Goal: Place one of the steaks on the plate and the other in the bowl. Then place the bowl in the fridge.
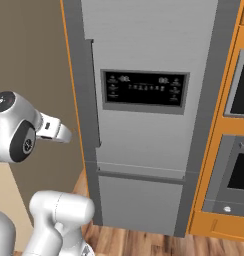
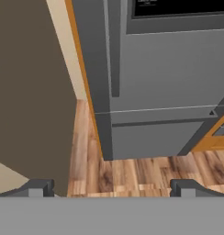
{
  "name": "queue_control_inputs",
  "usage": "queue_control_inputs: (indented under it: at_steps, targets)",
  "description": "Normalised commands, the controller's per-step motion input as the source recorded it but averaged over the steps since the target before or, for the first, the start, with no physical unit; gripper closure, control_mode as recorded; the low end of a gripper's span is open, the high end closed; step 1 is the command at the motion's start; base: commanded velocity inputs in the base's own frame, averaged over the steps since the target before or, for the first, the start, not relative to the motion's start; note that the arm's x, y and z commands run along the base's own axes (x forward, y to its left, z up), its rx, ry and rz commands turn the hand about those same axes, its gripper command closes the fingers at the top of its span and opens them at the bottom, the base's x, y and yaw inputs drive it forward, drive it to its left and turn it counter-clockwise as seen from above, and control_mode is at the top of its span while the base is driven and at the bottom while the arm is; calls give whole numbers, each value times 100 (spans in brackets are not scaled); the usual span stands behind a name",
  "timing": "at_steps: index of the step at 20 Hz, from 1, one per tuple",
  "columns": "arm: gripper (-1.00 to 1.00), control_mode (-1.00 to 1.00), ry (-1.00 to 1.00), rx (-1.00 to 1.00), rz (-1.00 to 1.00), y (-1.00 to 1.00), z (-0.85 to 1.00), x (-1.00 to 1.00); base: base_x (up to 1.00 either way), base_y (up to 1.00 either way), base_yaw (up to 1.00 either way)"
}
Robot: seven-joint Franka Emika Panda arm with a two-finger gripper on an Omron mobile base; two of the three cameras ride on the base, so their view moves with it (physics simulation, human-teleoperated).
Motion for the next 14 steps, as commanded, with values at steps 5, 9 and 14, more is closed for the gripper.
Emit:
queue_control_inputs:
  at_steps: [5, 9, 14]
  targets:
    - [-100, -100, -1, 0, -2, -15, -1, 63, 0, 0, 0]
    - [-100, -100, 0, 0, -11, -9, -26, 100, 0, 0, 0]
    - [-100, -100, 0, 0, -4, -2, -8, 93, 0, 0, 0]
